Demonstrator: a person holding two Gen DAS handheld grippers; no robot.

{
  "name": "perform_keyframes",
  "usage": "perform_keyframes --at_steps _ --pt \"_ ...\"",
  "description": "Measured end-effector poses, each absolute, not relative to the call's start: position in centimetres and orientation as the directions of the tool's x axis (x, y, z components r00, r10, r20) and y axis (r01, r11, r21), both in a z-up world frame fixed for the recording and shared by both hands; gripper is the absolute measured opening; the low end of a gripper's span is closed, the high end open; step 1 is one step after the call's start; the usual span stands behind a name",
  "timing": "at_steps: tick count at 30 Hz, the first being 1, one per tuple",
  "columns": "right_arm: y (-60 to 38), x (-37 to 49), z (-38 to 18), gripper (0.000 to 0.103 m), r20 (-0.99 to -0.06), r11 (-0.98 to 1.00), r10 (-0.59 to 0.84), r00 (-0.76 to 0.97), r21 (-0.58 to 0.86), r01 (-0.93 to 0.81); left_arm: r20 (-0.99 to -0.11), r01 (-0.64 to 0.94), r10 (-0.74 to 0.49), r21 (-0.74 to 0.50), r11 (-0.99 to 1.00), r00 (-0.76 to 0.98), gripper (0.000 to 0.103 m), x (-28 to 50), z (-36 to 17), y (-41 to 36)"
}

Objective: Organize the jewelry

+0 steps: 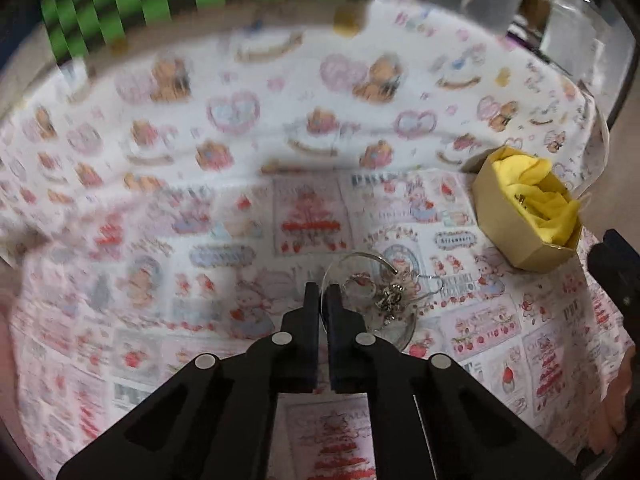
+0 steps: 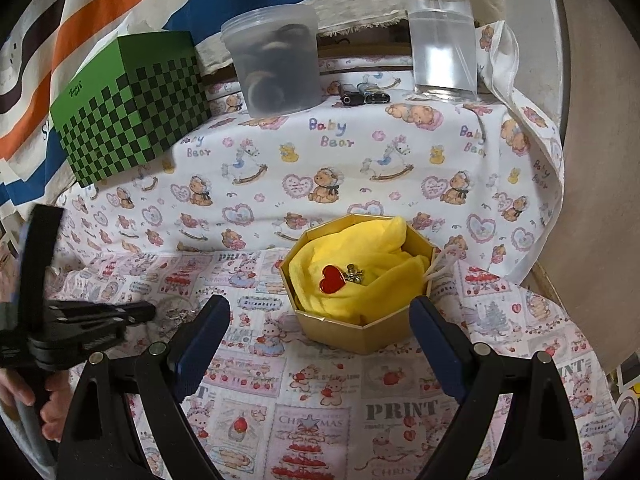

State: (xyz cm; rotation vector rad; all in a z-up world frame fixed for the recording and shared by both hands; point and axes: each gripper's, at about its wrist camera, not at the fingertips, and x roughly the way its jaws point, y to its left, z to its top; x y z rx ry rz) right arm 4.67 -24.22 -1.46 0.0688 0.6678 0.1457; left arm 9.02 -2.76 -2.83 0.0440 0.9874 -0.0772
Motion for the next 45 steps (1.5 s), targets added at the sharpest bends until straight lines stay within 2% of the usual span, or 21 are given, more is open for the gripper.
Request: perform_keyframes --at_steps 6,12,14,16,21,25,27,30,37,41,45 --pt "-24.1 4.7 -1.5 0.092 -0.616 0.988 0.157 0.772 0.107 -0.115 -0.739 0.119 0.122 0.264 0.957 0.663 0.002 6.8 0.4 -5.0" --pt "-24.3 5.0 -1.7 0.092 -0.621 0.988 0.155 0.768 0.113 -0.108 -0.664 0.068 0.205 0.361 0.93 0.719 0.002 5.3 2.2 -3.5" --pt "-24.2 5.1 -1.8 0.092 -0.628 0.987 0.16 0.762 0.115 -0.113 -0.665 0.06 0.182 0.325 0.944 0.724 0.002 5.0 2.2 -2.6" --pt "-24.0 5.2 -2.0 0.092 -0.635 0.981 0.193 0.748 0.137 -0.137 -0.679 0.069 0.116 0.239 0.969 0.725 0.002 4.3 2.2 -1.4" --pt "-21.8 4.6 -2.2 0.091 -0.643 0.942 0.331 0.691 0.184 -0.281 -0.653 0.063 -0.012 0.054 0.997 0.757 0.002 2.1 1.4 1.3" --pt "-18.2 3.5 -3.1 0.076 -0.653 0.896 0.405 0.64 0.143 -0.421 -0.619 0.048 -0.021 0.026 0.999 0.785 0.003 0.6 2.0 2.0" --pt "-16.1 3.6 -4.2 0.059 -0.689 0.865 0.441 0.575 0.155 -0.477 -0.593 0.015 -0.024 -0.02 1.0 0.805 0.003 0.1 3.0 2.9" --pt "-14.0 3.4 -5.4 0.045 -0.722 0.846 0.447 0.529 0.15 -0.511 -0.578 0.012 -0.051 -0.07 0.997 0.814 0.003 -0.2 3.8 4.0" --pt "-10.5 2.6 -7.2 0.03 -0.761 0.814 0.441 0.476 0.116 -0.569 -0.564 -0.021 -0.011 -0.05 0.999 0.826 0.003 -0.6 3.8 4.6" --pt "-9.6 2.4 -7.7 0.012 -0.773 0.817 0.399 0.493 0.056 -0.574 -0.547 -0.05 0.045 0.006 0.999 0.836 0.003 -0.6 3.3 4.3" --pt "-10.5 2.5 -7.4 0.012 -0.759 0.835 0.395 0.517 0.064 -0.546 -0.538 -0.045 0.035 -0.006 0.999 0.842 0.003 -0.8 3.3 4.3"
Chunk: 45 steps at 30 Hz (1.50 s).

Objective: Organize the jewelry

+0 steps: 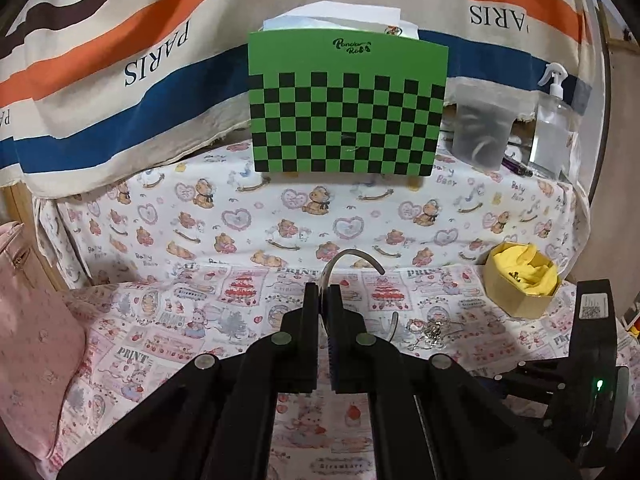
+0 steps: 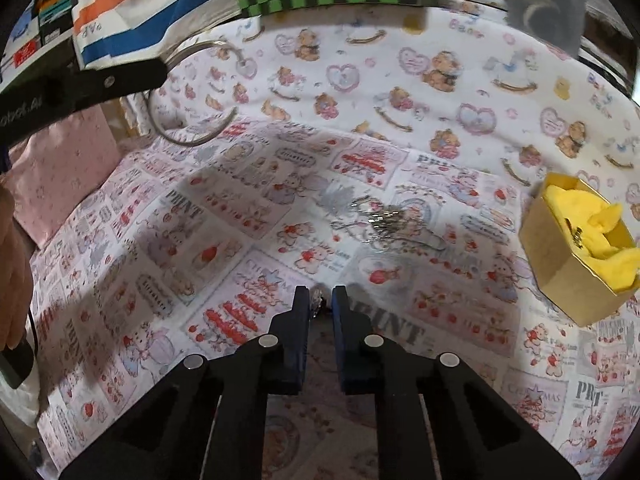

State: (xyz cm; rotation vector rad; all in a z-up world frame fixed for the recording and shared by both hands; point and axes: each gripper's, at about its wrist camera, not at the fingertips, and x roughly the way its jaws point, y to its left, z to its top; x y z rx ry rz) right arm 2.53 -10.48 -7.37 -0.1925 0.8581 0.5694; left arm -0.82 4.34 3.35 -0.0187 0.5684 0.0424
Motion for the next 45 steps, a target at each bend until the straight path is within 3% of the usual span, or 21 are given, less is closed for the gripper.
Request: perform_keyframes --at_steps 7,17,22,27,31,36,40,43,44,45 --pt "-15.0 2.6 -4.3 0.012 -0.656 0.882 0.393 0.644 0.072 -0.465 -0.502 -0.036 0.01 -0.043 0.998 0.865 0.003 -1.4 3.8 4.7" --pt "-21.8 1.9 0.6 0.012 -0.411 0.93 0.364 0.836 0.106 -0.353 -0.404 -0.019 -0.012 -0.073 0.997 0.915 0.003 -2.7 4.7 4.9" --pt "-24.3 2.0 1.9 0.012 -0.354 0.95 0.313 0.882 0.111 -0.292 -0.373 -0.021 -0.01 -0.077 0.997 0.928 0.003 -3.2 5.0 4.9" --pt "-26.0 2.7 2.0 0.012 -0.349 0.947 0.32 0.881 0.156 -0.282 -0.364 -0.028 -0.003 -0.079 0.996 0.931 0.003 -3.3 5.1 5.0" --pt "-26.9 4.6 0.4 0.012 -0.411 0.914 0.392 0.823 0.279 -0.296 -0.385 -0.056 0.029 -0.058 0.997 0.922 0.003 -3.1 4.9 4.9" --pt "-27.9 6.1 -1.2 0.012 -0.446 0.94 0.309 0.84 0.275 -0.2 -0.399 -0.05 0.023 -0.058 0.997 0.917 0.003 -2.7 4.3 4.9" --pt "-29.2 7.7 -2.3 0.012 -0.485 0.907 0.372 0.791 0.372 -0.198 -0.398 -0.056 0.03 -0.052 0.997 0.917 0.003 -2.5 4.2 4.8" --pt "-29.5 8.6 -2.9 0.013 -0.524 0.919 0.327 0.786 0.372 -0.134 -0.399 -0.041 0.014 -0.061 0.997 0.917 0.003 -2.5 4.3 4.7" --pt "-29.6 8.8 -3.1 0.021 -0.526 0.916 0.331 0.783 0.377 -0.134 -0.396 -0.038 0.011 -0.06 0.997 0.918 0.003 -2.6 4.5 4.6" --pt "-29.8 8.9 -3.1 0.036 -0.527 0.913 0.335 0.781 0.385 -0.132 -0.39 -0.037 0.012 -0.057 0.998 0.921 0.003 -2.7 4.6 4.4"
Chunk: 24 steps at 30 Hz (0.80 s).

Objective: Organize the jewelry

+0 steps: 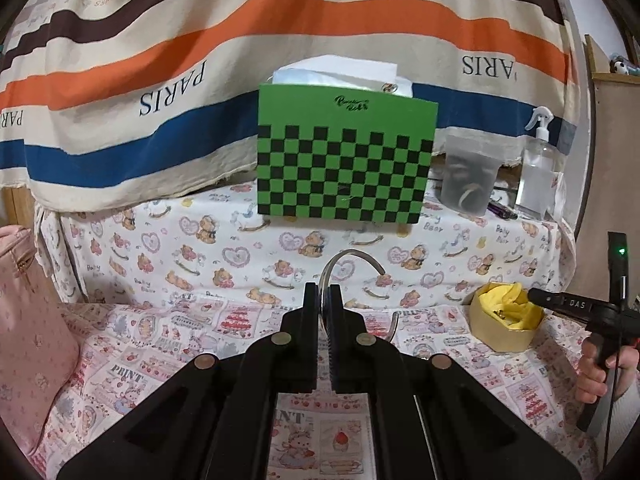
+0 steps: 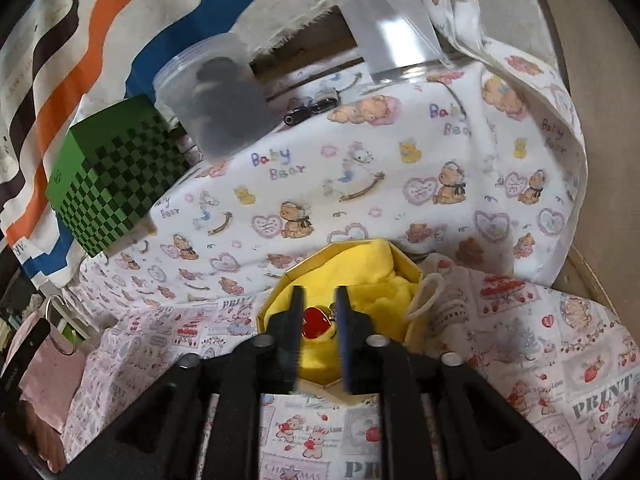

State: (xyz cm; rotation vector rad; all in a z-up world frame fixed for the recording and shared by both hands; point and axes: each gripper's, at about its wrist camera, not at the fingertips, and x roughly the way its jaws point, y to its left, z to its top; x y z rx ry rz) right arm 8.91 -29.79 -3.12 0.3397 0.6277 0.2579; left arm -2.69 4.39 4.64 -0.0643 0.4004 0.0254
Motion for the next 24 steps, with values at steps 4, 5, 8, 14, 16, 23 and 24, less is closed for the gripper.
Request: perform_keyframes --at_steps 4,5,8,14,16,23,24 --pt "-31.1 8.3 -2.3 0.05 -0.498 0.912 0.293 0.816 0.402 -0.083 -0.378 -0.01 -0.007 -0.042 0.999 0.926 0.003 -2.9 5.4 2.9" --pt "-31.5 8.1 -1.9 0.056 -0.489 0.909 0.29 0.823 0.41 -0.077 -0.38 -0.003 -0.011 -0.037 0.999 0.925 0.003 -2.7 5.6 2.4" --pt "-33.1 7.3 -1.1 0.063 -0.476 0.897 0.257 0.841 0.441 -0.024 -0.398 0.052 -0.064 -0.042 0.998 0.915 0.003 -2.0 6.4 0.2" --pt "-34.7 7.1 -0.8 0.067 -0.489 0.905 0.169 0.855 0.421 0.062 -0.4 0.173 -0.182 -0.059 0.983 0.898 0.003 0.3 7.9 -5.8" --pt "-35.7 7.3 -1.2 0.067 -0.505 0.89 0.174 0.845 0.448 0.085 -0.376 0.209 -0.222 -0.076 0.975 0.899 0.003 1.1 8.2 -7.8" --pt "-38.5 8.0 -2.6 0.067 -0.584 0.821 0.202 0.787 0.539 0.189 -0.503 0.256 -0.259 -0.078 0.964 0.825 0.003 6.9 6.7 -14.8" --pt "-38.9 8.0 -2.6 0.067 -0.597 0.812 0.208 0.775 0.547 0.203 -0.54 0.254 -0.281 -0.127 0.959 0.793 0.003 8.3 5.9 -15.3"
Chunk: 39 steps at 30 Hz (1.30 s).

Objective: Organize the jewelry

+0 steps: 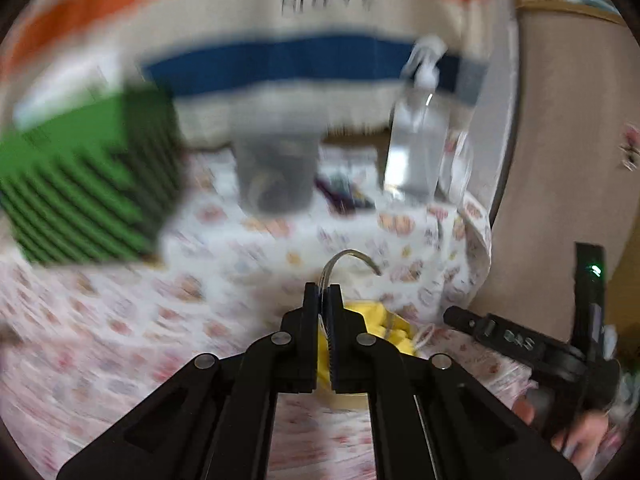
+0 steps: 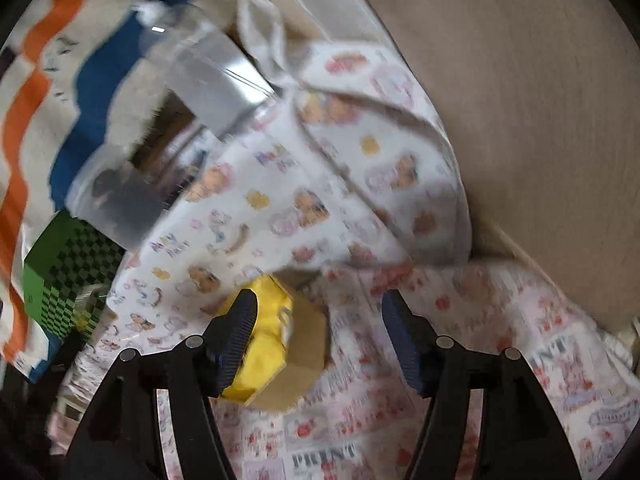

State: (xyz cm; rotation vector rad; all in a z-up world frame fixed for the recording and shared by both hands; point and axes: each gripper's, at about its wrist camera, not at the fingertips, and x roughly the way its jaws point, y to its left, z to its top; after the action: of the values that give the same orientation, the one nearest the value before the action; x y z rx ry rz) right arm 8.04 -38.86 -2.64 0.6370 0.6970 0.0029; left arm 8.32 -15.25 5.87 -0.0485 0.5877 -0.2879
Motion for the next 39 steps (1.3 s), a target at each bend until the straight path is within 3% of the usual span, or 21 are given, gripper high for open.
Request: perform_keyframes --at_steps 7,12,19,22,30,32,36,39 --pt "-39.7 7.5 -2.2 0.067 -0.583 0.81 0.155 0.798 0.537 0.235 -0.628 0.283 -0.388 -0.266 0.922 0.674 0.0 12.1 2.4 -17.5" --pt "-39.4 7.8 -2.4 0.067 -0.597 0.81 0.166 0.785 0.536 0.237 -0.645 0.287 -0.372 -0.238 0.928 0.668 0.0 12.4 2.0 -18.4" --pt "-39.2 7.4 -1.8 0.067 -0.579 0.811 0.175 0.796 0.543 0.217 -0.593 0.3 -0.32 -0.136 0.944 0.739 0.0 9.7 3.4 -16.7" --pt "-38.1 6.5 -0.9 0.067 -0.583 0.842 0.105 0.805 0.483 0.24 -0.529 0.274 -0.268 -0.069 0.959 0.805 0.0 6.4 4.7 -13.7" --pt "-31.9 3.3 2.8 0.07 -0.453 0.943 0.126 0.883 0.33 0.035 -0.464 0.18 -0.14 0.042 0.983 0.875 0.0 1.0 6.1 -6.8" --pt "-30.7 2.7 3.1 0.071 -0.432 0.955 0.139 0.891 0.297 -0.005 -0.455 0.169 -0.126 0.054 0.984 0.881 0.005 0.3 5.7 -5.5" --pt "-28.5 2.1 3.0 0.074 -0.401 0.978 0.112 0.909 0.206 -0.03 -0.435 0.129 -0.103 0.03 0.991 0.894 0.033 -0.1 4.6 -2.8" --pt "-27.9 2.6 2.3 0.074 -0.414 0.982 0.112 0.903 0.187 -0.036 -0.442 0.105 -0.099 -0.01 0.994 0.891 0.036 0.7 3.6 -1.2"
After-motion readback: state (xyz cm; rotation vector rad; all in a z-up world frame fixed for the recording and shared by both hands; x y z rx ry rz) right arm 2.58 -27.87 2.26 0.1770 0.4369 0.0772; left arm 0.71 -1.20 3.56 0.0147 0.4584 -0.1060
